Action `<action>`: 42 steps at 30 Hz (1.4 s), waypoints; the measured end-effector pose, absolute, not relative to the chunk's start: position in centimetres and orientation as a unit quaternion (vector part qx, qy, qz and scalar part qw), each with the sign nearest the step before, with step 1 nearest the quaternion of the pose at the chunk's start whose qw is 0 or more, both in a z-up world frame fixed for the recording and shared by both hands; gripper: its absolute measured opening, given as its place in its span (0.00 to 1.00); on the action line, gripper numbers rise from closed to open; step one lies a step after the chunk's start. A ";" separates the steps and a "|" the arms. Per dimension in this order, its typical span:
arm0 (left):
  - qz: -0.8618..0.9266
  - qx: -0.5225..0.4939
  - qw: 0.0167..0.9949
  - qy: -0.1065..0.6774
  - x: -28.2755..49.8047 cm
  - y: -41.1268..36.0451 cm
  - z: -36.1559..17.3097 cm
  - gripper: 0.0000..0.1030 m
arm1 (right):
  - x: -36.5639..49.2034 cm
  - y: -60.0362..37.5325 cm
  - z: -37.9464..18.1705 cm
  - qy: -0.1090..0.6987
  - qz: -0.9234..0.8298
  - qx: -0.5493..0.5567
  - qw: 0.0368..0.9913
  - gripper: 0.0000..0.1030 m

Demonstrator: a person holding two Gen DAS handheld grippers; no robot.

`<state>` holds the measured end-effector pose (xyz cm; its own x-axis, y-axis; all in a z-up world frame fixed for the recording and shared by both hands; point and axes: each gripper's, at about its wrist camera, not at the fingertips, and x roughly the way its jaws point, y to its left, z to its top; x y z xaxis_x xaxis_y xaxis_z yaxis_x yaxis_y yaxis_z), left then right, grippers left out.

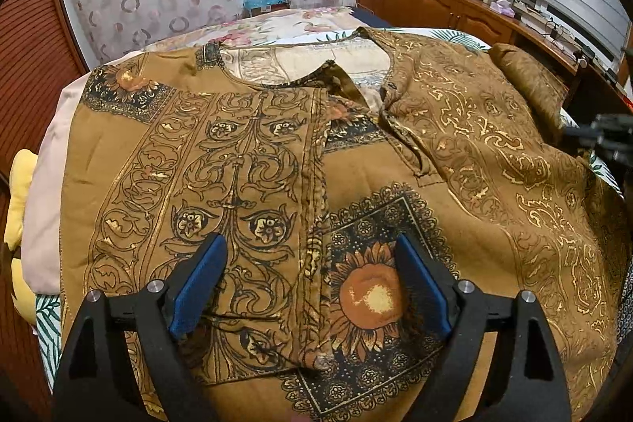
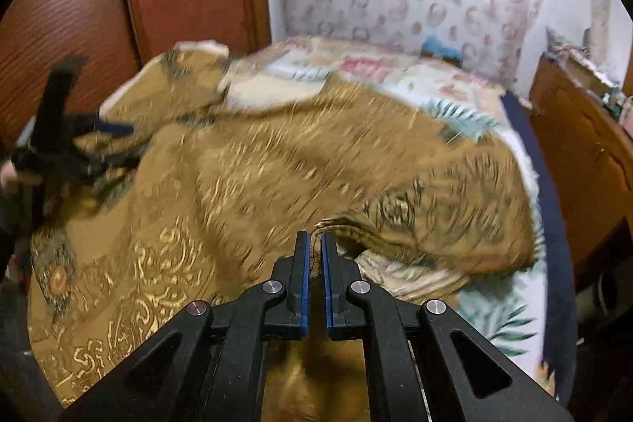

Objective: Fold small clothes
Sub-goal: 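Fold the sleeve across the shirt body with the right gripper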

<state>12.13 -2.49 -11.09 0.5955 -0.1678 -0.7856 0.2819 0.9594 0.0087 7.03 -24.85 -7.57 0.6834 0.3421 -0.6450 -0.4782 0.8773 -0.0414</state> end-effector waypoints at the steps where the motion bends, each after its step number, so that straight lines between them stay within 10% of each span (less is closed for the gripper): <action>1: -0.126 0.066 0.891 0.432 12.1 -2.5 -11.1 0.85 | 7.1 -24.5 -8.0 0.335 0.224 -0.106 0.909 0.05; 14: -0.123 0.070 0.892 0.430 12.1 -2.4 -11.0 0.85 | 5.3 -26.6 -5.3 0.307 0.180 -0.093 0.930 0.13; 21: -0.121 0.049 0.906 0.402 10.7 -2.4 -9.6 0.85 | 3.8 -29.4 -3.3 0.282 0.128 -0.082 0.947 0.52; 38: -0.131 0.024 0.924 0.359 8.8 -3.0 -6.7 0.85 | 10.2 -32.3 -6.4 0.355 0.095 0.003 0.930 0.52; 42: -0.129 0.025 0.923 0.360 8.7 -2.8 -6.7 0.85 | 9.9 -31.8 -5.7 0.360 0.135 0.003 0.923 0.11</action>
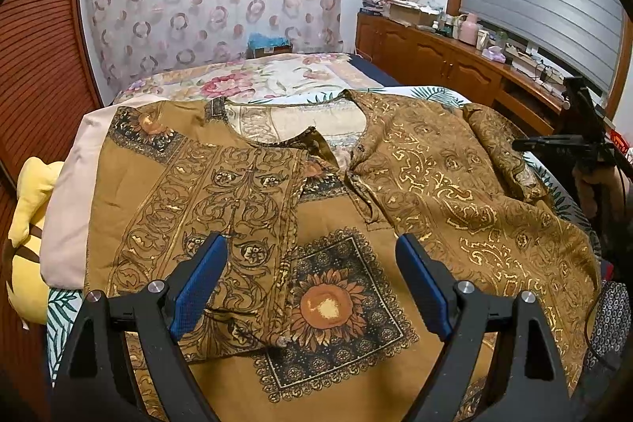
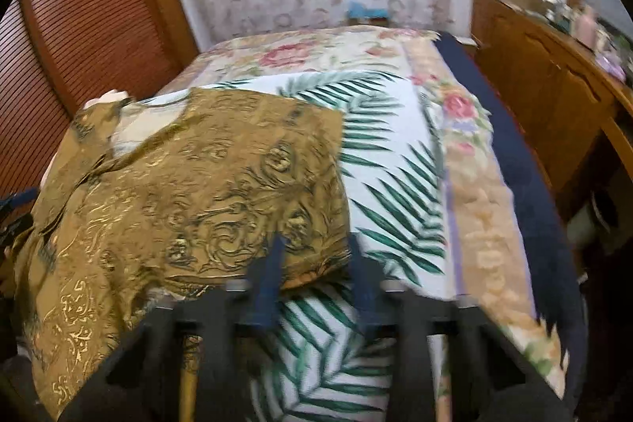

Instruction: Fold small clothes

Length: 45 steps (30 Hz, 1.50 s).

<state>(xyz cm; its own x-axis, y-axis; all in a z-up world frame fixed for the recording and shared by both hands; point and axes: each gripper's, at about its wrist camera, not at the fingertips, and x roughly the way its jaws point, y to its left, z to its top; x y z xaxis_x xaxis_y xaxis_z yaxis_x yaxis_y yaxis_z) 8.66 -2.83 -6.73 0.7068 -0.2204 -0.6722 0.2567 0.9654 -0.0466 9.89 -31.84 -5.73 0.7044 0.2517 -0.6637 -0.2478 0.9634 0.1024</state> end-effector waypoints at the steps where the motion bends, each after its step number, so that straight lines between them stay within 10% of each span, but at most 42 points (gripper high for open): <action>1: -0.128 0.026 0.924 0.360 8.6 -2.8 -6.7 0.85 | 9.8 -31.2 -5.3 0.356 0.146 -0.005 0.923 0.07; 17: -0.112 0.011 0.928 0.355 8.1 -0.9 -6.6 0.85 | 13.2 -19.5 0.8 0.308 0.271 -0.065 0.910 0.04; 23: -0.107 0.006 0.928 0.357 8.1 -0.3 -6.8 0.85 | 13.9 -18.2 0.2 0.298 0.259 -0.081 0.915 0.38; 40: -0.097 0.002 0.927 0.362 8.4 0.3 -7.3 0.85 | 8.6 -19.2 -5.8 0.355 0.244 -0.100 0.897 0.37; 45: -0.097 0.003 0.926 0.365 8.4 0.2 -7.5 0.85 | 6.9 -18.2 -7.1 0.366 0.261 -0.123 0.885 0.15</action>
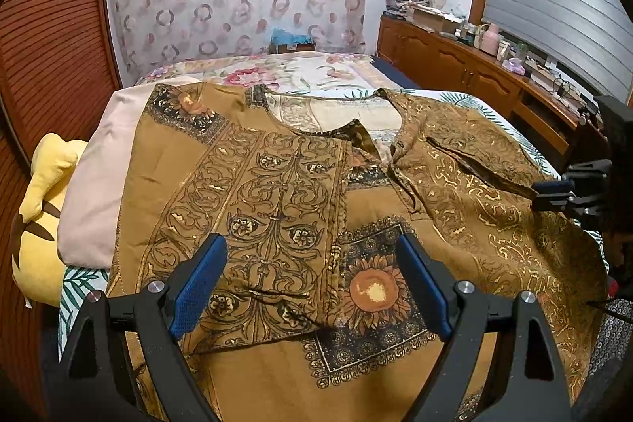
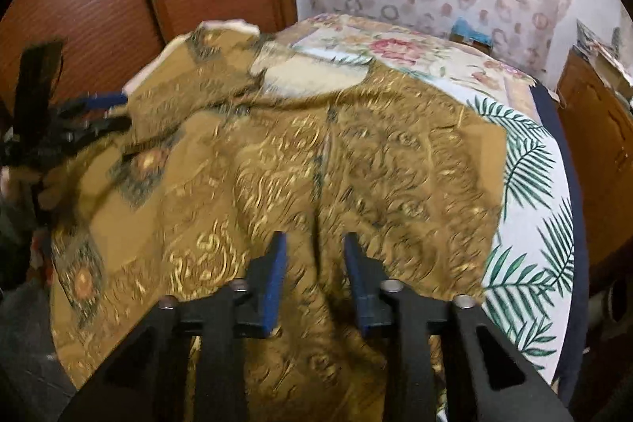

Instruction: Fold small clothes

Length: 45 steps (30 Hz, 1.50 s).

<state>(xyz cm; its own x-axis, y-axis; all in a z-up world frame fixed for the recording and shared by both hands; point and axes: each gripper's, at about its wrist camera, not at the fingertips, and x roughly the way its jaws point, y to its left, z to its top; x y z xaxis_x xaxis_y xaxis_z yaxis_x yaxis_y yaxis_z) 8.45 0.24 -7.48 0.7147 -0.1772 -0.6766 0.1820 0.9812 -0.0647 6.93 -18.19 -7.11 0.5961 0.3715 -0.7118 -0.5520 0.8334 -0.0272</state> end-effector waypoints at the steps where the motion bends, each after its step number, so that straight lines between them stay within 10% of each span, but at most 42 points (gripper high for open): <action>1: -0.097 0.004 0.926 0.365 8.5 0.2 -7.5 0.85 | 6.9 -17.9 -7.4 0.367 0.262 -0.129 0.883 0.06; 14: -0.089 0.001 0.930 0.357 9.1 1.3 -7.2 0.85 | 5.5 -18.9 -4.6 0.334 0.291 -0.085 0.892 0.05; 22: -0.067 0.002 0.934 0.352 11.6 3.7 -6.6 0.85 | 8.0 -19.6 -4.3 0.336 0.253 -0.099 0.902 0.52; 33: -0.024 0.003 0.936 0.351 15.5 8.0 -6.6 0.85 | 17.6 -24.4 -5.4 0.346 0.156 -0.079 0.922 0.52; 39: -0.025 -0.015 0.931 0.364 18.2 10.5 -7.1 0.57 | 21.8 -24.7 -7.0 0.363 0.143 -0.059 0.919 0.52; 45: -0.015 -0.023 0.926 0.376 21.1 12.1 -7.3 0.51 | 23.0 -23.7 -7.6 0.360 0.132 -0.069 0.921 0.53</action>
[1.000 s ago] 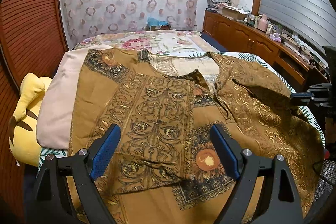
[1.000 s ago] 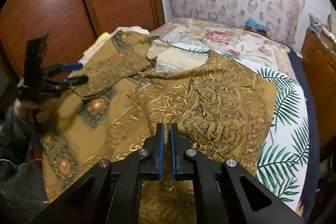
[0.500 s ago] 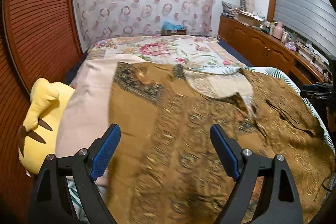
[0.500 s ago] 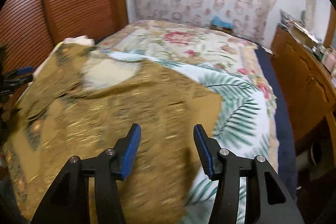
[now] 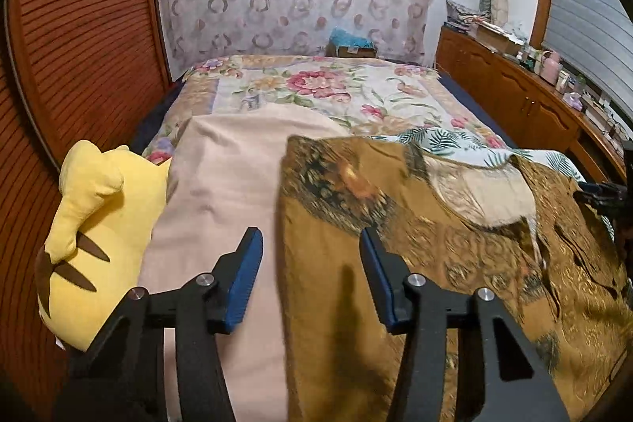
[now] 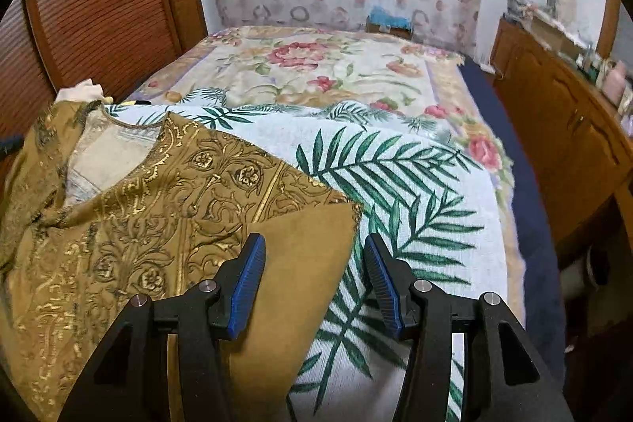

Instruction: Fold small clothes

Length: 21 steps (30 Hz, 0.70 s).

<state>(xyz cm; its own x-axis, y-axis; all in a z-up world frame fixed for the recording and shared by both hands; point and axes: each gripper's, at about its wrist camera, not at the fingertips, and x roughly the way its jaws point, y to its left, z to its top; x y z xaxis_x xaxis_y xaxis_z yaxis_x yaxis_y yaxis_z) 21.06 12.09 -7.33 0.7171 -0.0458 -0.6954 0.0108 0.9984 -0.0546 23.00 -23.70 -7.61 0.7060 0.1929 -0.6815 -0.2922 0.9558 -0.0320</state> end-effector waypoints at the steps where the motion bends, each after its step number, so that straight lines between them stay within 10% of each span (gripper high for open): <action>1: -0.014 -0.023 0.925 0.378 21.6 12.3 -7.4 0.50 | 23.1 -23.6 -7.6 0.360 0.132 -0.068 0.921 0.53; 14: -0.038 -0.037 0.913 0.404 25.7 13.0 -8.5 0.38 | 23.6 -24.4 -7.6 0.360 0.148 -0.069 0.918 0.53; 21: -0.048 -0.032 0.908 0.414 26.0 12.4 -8.3 0.17 | 23.9 -24.7 -7.4 0.359 0.163 -0.060 0.917 0.15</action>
